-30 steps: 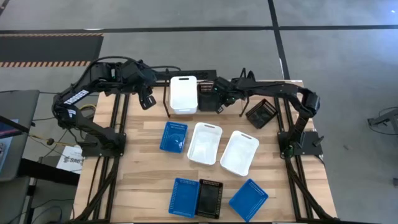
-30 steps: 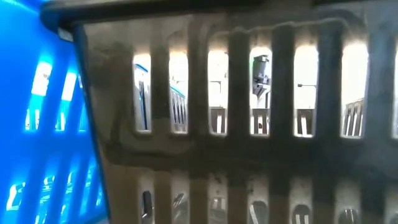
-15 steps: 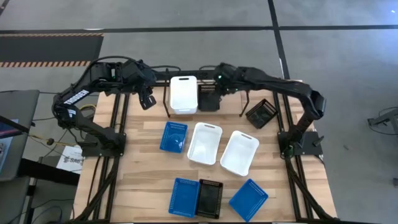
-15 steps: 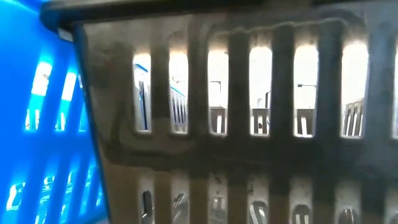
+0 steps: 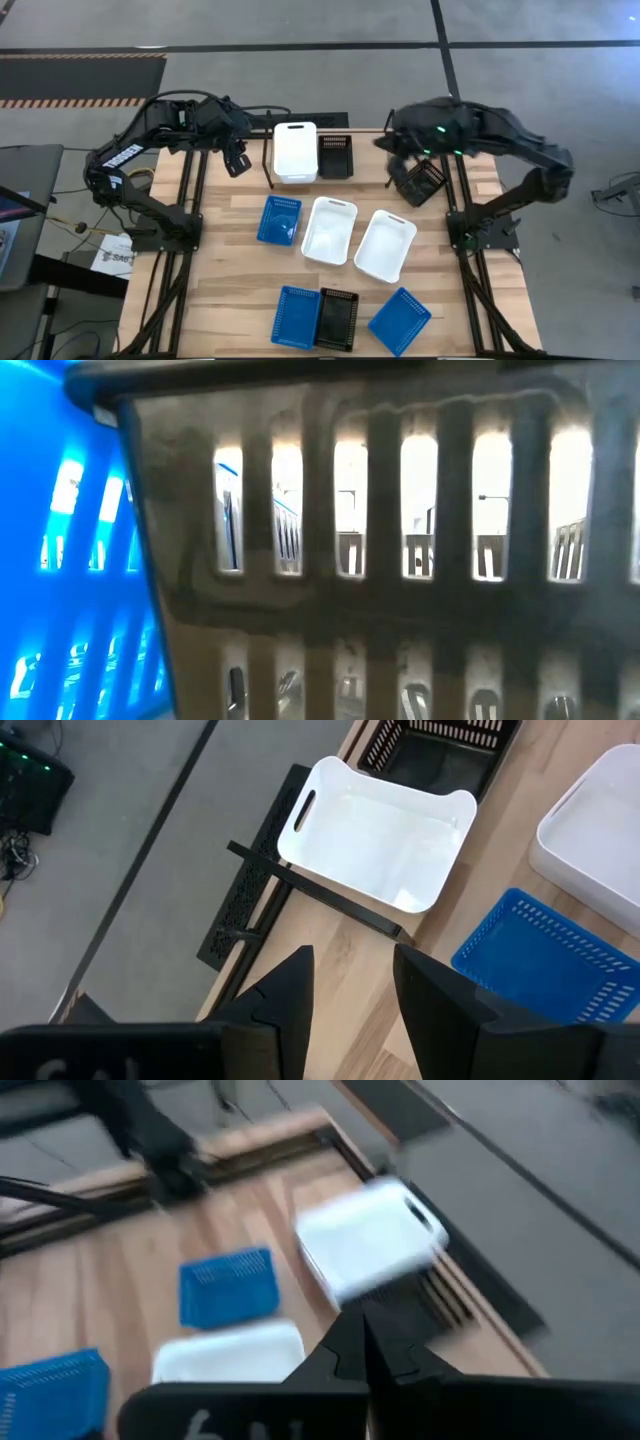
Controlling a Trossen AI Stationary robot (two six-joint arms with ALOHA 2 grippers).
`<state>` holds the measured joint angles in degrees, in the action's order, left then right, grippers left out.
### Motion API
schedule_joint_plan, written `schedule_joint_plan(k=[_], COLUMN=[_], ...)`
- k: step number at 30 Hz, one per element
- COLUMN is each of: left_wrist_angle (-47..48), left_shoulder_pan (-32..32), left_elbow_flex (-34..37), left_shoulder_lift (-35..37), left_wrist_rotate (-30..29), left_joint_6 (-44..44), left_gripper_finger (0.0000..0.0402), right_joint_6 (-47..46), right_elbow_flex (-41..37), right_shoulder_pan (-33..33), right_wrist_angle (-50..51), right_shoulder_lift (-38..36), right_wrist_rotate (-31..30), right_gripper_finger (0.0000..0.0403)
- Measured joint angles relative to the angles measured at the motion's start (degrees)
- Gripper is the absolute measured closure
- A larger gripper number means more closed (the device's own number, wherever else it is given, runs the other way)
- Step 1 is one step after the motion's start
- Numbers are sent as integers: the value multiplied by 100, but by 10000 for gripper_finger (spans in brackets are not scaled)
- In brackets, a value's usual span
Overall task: Stack baskets on shelf by color
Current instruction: Stack the left white bin on top of the white bin on the shelf
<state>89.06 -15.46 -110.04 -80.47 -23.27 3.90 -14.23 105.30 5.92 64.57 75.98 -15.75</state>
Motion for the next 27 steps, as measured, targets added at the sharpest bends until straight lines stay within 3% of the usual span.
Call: schedule_joint_plan(k=[4, 7, 18, 27], left_wrist_angle=[0, 0, -4, -4], left_shoulder_pan=[0, 0, 0, 0], left_elbow_flex=[0, 0, 0, 0], left_shoulder_lift=[0, 0, 0, -2], left_wrist_rotate=[0, 0, -2, -2], left_joint_6=[0, 3, 44, 68], left_gripper_finger=[274, 274, 274, 274], right_joint_6=[-1293, -2399, -3205, -3527], right_elbow_flex=[0, -3, -953, -1778], right_shoulder_pan=[-446, -720, -1606, -1510], right_wrist_angle=[1525, 2541, 2330, 2555], right_shoulder_lift=[-289, -309, -70, 154], right_wrist_rotate=[-855, -1154, -1095, -875], right_gripper_finger=[402, 400, 392, 356])
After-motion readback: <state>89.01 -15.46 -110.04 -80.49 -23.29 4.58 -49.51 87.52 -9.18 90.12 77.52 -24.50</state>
